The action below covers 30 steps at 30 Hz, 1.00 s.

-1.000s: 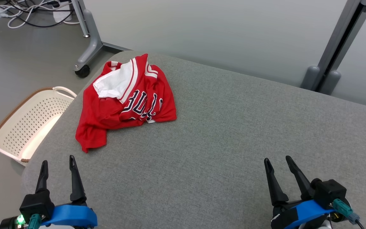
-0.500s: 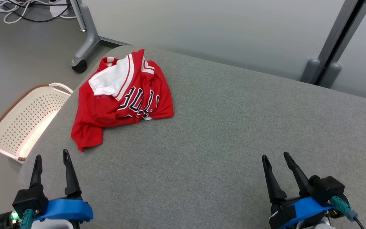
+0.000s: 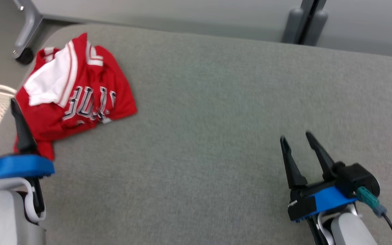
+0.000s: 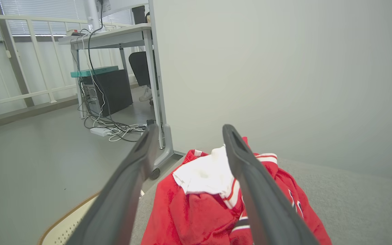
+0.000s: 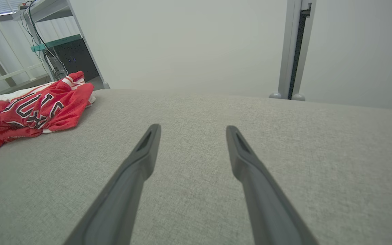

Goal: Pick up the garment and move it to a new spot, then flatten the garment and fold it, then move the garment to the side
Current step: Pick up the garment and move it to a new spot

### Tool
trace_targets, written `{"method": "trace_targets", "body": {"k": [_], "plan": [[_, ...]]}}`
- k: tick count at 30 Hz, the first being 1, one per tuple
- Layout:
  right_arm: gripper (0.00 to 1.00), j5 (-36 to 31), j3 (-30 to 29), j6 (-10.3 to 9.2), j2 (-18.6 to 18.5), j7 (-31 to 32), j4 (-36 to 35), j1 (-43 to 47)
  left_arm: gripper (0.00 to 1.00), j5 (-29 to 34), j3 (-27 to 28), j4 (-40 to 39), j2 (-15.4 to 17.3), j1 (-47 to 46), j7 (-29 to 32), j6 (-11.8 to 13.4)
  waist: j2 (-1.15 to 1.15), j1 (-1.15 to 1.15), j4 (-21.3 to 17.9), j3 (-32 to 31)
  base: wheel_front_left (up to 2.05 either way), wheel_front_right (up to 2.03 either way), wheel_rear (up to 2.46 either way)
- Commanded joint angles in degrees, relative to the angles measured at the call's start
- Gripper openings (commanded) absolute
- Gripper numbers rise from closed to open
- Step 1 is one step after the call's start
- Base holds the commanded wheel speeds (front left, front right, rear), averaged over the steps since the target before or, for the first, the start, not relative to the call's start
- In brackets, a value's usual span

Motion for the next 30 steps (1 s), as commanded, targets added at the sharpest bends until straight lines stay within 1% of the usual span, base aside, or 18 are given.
{"method": "trace_targets", "body": {"k": [1,2,10,15,17,21,25,30], "plan": [[1.00,-1.0,-0.3,0.03,-0.3,-0.2,-1.0,-1.6,1.00,-0.3,0.9,1.0,1.4,-3.4,-0.1,-0.4,-0.01,-0.01,-1.8,1.7,0.00,0.00,0.00],[1.00,-1.0,-0.3,0.03,-0.3,-0.2,-1.0,-1.6,1.00,-0.3,0.9,1.0,1.4,-3.4,-0.1,-0.4,-0.01,-0.01,-1.8,1.7,0.00,0.00,0.00],[1.00,-3.4,-0.4,0.03,-0.3,-0.2,-4.9,-4.4,1.00,-1.1,3.0,8.8,7.1,-14.5,-0.1,-2.4,-0.01,-0.01,-8.2,8.0,0.00,0.00,0.00],[1.00,-4.2,-0.9,0.03,-0.3,-0.2,-7.0,-5.1,1.00,-1.9,2.8,17.4,10.9,-21.3,0.5,-3.6,-0.01,-0.01,-10.7,10.9,0.00,0.00,0.00],[1.00,-4.1,-1.4,0.03,-0.3,-0.2,-7.9,-5.2,1.00,-2.4,2.6,21.6,12.5,-23.4,1.7,-4.3,-0.01,-0.01,-11.4,11.9,0.00,0.00,0.00],[1.00,-4.2,-2.0,0.03,-0.3,-0.2,-9.0,-5.2,1.00,-3.0,1.2,29.1,14.5,-27.3,4.7,-5.3,-0.01,-0.01,-12.4,13.5,0.00,0.00,0.00],[1.00,-4.0,-2.2,0.03,-0.3,-0.2,-9.4,-5.6,1.00,-2.4,-1.4,34.9,15.2,-29.3,7.7,-5.9,-0.01,-0.01,-12.8,14.5,0.00,0.00,0.00],[1.00,-3.8,-2.2,0.03,-0.3,-0.2,-9.4,-5.7,1.00,-3.3,-3.0,40.2,14.9,-30.2,10.7,-6.2,-0.01,-0.01,-13.1,14.6,0.00,0.00,0.00]]}}
